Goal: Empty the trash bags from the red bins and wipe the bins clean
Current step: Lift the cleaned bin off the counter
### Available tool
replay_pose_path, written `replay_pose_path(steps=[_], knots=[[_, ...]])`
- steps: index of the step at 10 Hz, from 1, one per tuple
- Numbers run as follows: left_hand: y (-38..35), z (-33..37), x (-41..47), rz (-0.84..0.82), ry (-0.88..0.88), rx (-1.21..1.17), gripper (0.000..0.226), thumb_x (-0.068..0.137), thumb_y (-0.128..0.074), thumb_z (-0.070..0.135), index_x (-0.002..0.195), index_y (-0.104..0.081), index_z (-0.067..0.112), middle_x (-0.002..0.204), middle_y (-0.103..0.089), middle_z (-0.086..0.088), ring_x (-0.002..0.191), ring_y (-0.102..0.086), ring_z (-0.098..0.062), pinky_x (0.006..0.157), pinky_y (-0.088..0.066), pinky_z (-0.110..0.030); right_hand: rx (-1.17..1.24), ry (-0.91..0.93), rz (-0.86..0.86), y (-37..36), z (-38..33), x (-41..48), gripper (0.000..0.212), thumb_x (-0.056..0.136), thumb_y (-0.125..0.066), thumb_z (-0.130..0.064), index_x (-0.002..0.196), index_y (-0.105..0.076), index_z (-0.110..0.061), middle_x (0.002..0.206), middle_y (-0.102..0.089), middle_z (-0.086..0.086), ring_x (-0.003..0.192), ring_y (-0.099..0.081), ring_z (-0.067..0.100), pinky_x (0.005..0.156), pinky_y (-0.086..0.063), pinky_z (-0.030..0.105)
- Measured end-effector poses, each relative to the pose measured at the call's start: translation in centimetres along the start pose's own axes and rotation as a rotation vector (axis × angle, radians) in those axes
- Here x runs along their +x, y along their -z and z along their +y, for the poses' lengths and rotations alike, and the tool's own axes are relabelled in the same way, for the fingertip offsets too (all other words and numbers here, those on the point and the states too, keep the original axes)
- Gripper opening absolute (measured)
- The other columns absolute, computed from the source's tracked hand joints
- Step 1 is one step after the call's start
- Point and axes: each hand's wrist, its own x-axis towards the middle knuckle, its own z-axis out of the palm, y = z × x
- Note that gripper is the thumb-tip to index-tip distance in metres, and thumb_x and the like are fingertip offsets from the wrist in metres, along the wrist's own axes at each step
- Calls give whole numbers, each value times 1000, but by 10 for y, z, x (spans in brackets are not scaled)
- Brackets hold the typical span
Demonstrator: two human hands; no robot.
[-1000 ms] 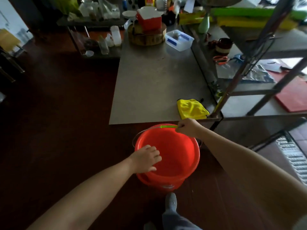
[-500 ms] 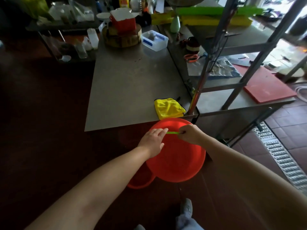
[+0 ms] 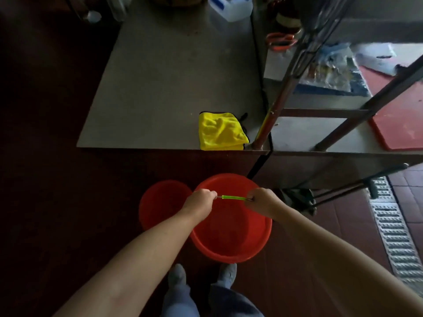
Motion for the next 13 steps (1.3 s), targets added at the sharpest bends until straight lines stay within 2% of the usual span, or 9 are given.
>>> replay_pose_path(steps=[1, 2, 4, 5, 8, 9, 11, 12, 13], knots=[[-31, -11, 19, -22, 26, -24, 42, 95, -38, 5, 123, -62, 25, 112, -65, -5, 101, -65, -29, 77, -48, -35, 11, -10, -35, -24, 17, 22, 17, 90, -64, -33, 75, -57, -35, 76, -57, -12, 70, -57, 11, 53, -37, 17], [-79, -30, 55, -40, 31, -62, 39, 96, -40, 9, 123, -64, 24, 116, -65, -7, 105, -64, -33, 83, -49, -37, 32, -45, -60, -64, 43, 61, 22, 87, -64, -28, 68, -57, -35, 73, -58, -12, 71, -61, 15, 59, -45, 23], [-158, -58, 109, -121, 51, -111, 39, 96, -43, 11, 124, -64, 26, 124, -64, -6, 113, -63, -32, 91, -48, -35, 35, -118, -73, -121, 80, 118, 10, 86, -61, -24, 77, -66, -26, 79, -66, -2, 81, -64, 21, 69, -49, 28], [-187, -67, 128, -113, 43, -132, 40, 95, -43, 8, 124, -65, 24, 122, -64, -5, 113, -62, -29, 91, -47, -34, 51, -126, -85, -141, 96, 137, 13, 87, -59, -25, 77, -64, -33, 82, -66, -4, 86, -65, 22, 75, -52, 30], [-263, -102, 207, -99, 65, -123, 46, 95, -44, 2, 130, -63, 25, 128, -61, 0, 116, -61, -23, 94, -48, -34, 109, -127, -82, -211, 145, 217, 35, 87, -59, -22, 117, -71, -32, 119, -63, 0, 108, -62, 23, 89, -52, 34], [-274, -111, 222, -116, 70, -106, 46, 96, -43, 3, 131, -62, 26, 129, -60, -1, 116, -61, -23, 96, -50, -35, 128, -128, -74, -225, 154, 232, 38, 84, -58, -21, 119, -70, -32, 117, -61, -1, 106, -61, 21, 84, -51, 31], [-296, -116, 232, -103, 75, -134, 41, 100, -44, 7, 132, -61, 27, 129, -60, -1, 115, -62, -23, 95, -54, -42, 115, -131, -28, -246, 161, 238, 27, 76, -43, -50, 80, -66, -38, 90, -61, -9, 86, -61, 20, 77, -52, 35], [-305, -116, 213, -181, 27, -125, 42, 101, -44, 15, 141, -53, 24, 138, -57, -4, 125, -56, -25, 104, -48, -42, 169, -210, -40, -255, 167, 222, 47, 72, -36, -59, 73, -67, -24, 74, -64, 0, 76, -63, 24, 70, -52, 37], [-316, -121, 179, -303, 26, -111, 56, 97, -45, 11, 151, -42, 26, 149, -47, -3, 135, -48, -25, 112, -40, -38, 197, -294, -130, -270, 170, 200, 44, 85, -41, -56, 79, -70, -23, 78, -66, 3, 73, -64, 21, 67, -52, 33]])
